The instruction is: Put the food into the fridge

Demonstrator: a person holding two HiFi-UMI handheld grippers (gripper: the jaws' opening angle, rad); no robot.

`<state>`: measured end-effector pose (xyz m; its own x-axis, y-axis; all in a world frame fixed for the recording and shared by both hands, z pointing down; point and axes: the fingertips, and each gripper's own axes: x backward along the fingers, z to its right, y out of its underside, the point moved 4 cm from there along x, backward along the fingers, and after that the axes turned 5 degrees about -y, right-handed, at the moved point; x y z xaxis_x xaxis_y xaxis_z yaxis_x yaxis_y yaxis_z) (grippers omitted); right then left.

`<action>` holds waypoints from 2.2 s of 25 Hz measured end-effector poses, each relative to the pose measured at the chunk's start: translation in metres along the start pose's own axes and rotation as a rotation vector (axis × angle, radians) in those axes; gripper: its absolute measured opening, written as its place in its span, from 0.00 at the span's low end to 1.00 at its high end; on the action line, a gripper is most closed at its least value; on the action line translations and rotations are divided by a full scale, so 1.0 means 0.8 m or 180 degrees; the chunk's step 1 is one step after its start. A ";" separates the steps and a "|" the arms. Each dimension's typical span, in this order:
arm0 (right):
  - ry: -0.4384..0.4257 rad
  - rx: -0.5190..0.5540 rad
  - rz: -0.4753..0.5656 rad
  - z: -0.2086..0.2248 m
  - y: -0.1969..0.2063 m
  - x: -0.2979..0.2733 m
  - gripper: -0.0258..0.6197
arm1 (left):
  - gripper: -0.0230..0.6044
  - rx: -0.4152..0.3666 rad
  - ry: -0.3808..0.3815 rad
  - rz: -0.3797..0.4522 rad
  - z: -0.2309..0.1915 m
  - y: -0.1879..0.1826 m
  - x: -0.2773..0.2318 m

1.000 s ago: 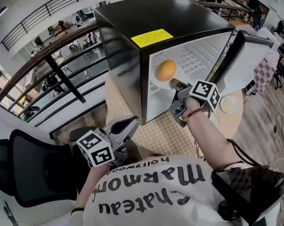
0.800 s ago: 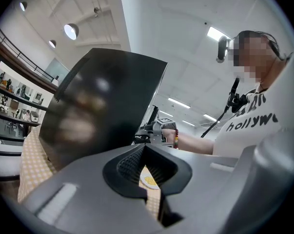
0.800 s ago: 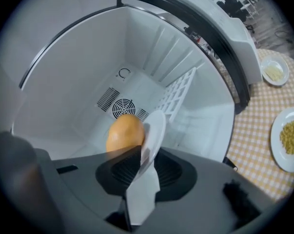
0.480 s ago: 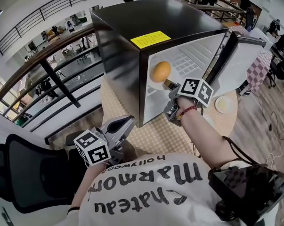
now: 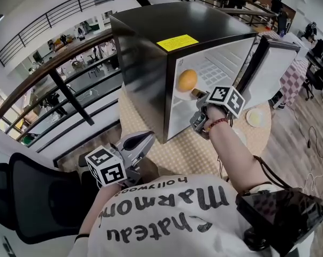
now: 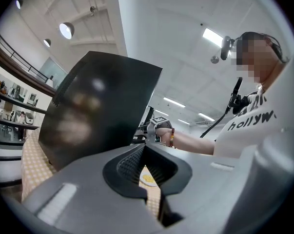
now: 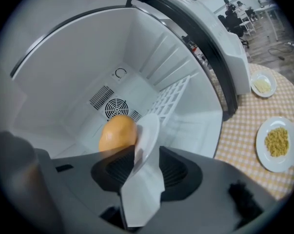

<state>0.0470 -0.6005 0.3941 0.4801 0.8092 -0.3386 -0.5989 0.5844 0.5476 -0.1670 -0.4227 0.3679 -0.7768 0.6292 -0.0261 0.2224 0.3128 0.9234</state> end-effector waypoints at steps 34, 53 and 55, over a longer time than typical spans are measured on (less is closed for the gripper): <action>-0.1642 0.0364 -0.0092 0.188 0.004 0.326 0.07 | 0.05 0.0257 -0.1335 0.0607 0.244 0.135 -0.041; -0.2158 0.0901 -0.0302 0.219 0.053 0.458 0.07 | 0.05 0.0447 -0.1448 0.0510 0.389 0.235 -0.038; -0.2106 0.0934 -0.0305 0.229 0.053 0.463 0.07 | 0.05 0.0452 -0.1441 0.0506 0.393 0.242 -0.039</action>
<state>0.3169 -0.2867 0.4316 0.8643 0.4954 0.0871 -0.3828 0.5356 0.7527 0.0854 -0.1583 0.4272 -0.4002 0.9128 -0.0819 0.4198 0.2620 0.8690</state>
